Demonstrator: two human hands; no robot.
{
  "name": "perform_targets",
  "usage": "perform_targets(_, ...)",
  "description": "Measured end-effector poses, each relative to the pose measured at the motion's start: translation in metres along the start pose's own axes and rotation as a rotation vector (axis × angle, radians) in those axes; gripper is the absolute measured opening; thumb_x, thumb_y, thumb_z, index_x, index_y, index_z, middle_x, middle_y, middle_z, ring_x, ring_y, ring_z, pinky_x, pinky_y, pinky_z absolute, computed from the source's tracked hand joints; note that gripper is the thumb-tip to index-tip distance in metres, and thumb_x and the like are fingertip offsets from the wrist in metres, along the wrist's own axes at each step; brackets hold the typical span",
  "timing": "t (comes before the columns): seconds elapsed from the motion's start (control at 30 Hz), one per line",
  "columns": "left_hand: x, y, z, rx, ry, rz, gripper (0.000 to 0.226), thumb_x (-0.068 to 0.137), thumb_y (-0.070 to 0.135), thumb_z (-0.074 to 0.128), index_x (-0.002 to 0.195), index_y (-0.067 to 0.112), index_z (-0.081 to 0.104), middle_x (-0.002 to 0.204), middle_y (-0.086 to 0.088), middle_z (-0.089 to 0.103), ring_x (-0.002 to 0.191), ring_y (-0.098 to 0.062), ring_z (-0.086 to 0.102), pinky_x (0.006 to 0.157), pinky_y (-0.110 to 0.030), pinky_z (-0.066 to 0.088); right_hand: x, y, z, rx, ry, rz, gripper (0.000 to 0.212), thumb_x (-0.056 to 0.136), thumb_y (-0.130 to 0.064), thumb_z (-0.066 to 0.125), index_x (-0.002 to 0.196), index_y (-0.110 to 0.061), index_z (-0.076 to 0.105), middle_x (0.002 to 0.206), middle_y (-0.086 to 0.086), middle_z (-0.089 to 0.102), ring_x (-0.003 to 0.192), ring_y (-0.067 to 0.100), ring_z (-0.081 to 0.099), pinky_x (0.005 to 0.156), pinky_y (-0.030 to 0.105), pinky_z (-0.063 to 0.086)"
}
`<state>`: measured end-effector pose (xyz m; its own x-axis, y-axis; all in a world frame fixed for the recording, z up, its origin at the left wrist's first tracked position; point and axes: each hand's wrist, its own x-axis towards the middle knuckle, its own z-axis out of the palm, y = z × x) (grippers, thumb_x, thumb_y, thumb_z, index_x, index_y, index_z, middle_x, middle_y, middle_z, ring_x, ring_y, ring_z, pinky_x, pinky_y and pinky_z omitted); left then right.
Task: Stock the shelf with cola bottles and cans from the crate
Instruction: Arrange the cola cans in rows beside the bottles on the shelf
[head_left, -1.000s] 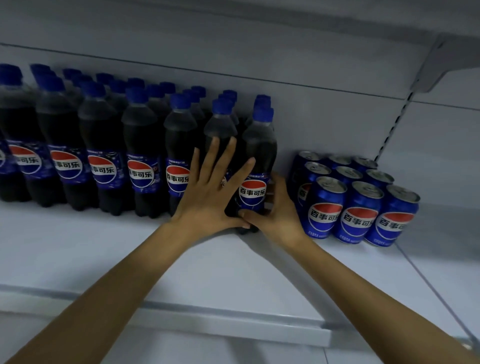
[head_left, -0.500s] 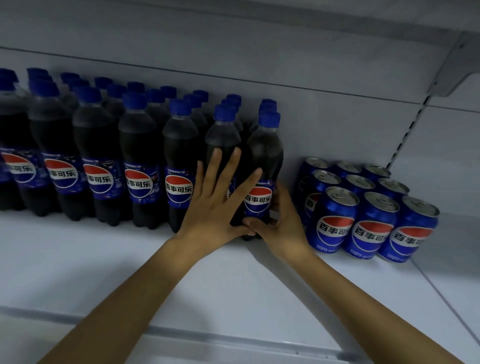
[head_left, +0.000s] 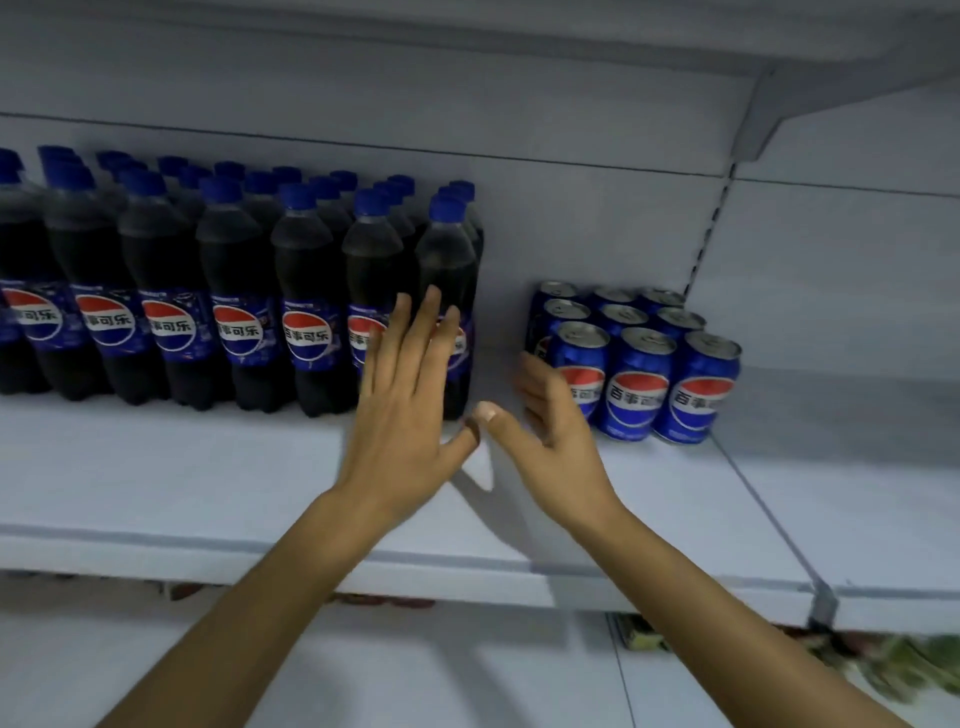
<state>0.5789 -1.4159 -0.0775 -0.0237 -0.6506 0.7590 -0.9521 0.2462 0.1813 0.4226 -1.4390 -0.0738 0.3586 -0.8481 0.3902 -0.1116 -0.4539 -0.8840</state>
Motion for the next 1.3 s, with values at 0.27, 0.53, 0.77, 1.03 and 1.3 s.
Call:
perform_targets(0.27,-0.04,0.206,0.033,-0.439,-0.153,0.179,0.084,0.089,0.046,0.055,0.149,0.001,0.017,0.159,-0.012,0.011,0.148,-0.023,0.005,0.12,-0.041,0.013,-0.175,-0.008,-0.151,0.062,0.233,0.071,0.052,0.085,-0.039,0.064,0.133,-0.023,0.05,0.127,-0.007,0.061,0.12,0.007,0.056,0.096,0.026,0.049)
perform_targets(0.53,-0.159,0.417,0.119,-0.671,-0.595,0.26,0.084,0.089,0.049,0.054,0.152,0.015,0.01,0.16,0.006,0.001,0.147,-0.005,-0.005,0.119,-0.023,0.006,-0.404,0.048,-0.329,-0.049,0.655,0.454,0.039,0.082,-0.033,0.061,0.118,-0.017,0.06,0.107,0.002,0.068,0.097,0.005,0.065,0.078,0.018,0.051)
perform_targets(0.77,-0.258,0.5,0.201,-0.659,-1.096,0.2,0.096,0.082,0.041,0.07,0.15,0.029,0.004,0.159,0.009,0.002,0.145,-0.006,0.0,0.115,-0.027,0.013,-0.558,0.124,-0.392,0.014,0.855,0.902,0.019,0.088,-0.024,0.067,0.106,-0.022,0.064,0.096,0.014,0.068,0.095,0.026,0.066,0.082,0.031,0.053)
perform_targets(1.03,-0.351,0.522,0.329,-0.563,-1.487,0.102,0.087,0.082,0.031,0.069,0.15,0.022,0.017,0.155,0.002,0.023,0.141,-0.015,0.021,0.109,-0.031,0.029,-0.625,0.266,-0.399,0.136,0.81,1.289,0.023,0.084,-0.017,0.072,0.104,-0.017,0.061,0.085,0.012,0.07,0.086,0.024,0.068,0.076,0.033,0.052)
perform_targets(1.3,-0.57,0.505,0.531,-0.415,-1.66,0.253,0.066,0.08,0.034,0.067,0.137,0.015,0.04,0.129,-0.008,0.055,0.122,-0.022,0.047,0.094,-0.022,0.036,-0.716,0.536,-0.366,0.187,0.729,1.58,0.041,0.082,-0.021,0.074,0.118,-0.013,0.057,0.098,0.008,0.066,0.088,0.024,0.062,0.073,0.035,0.048)
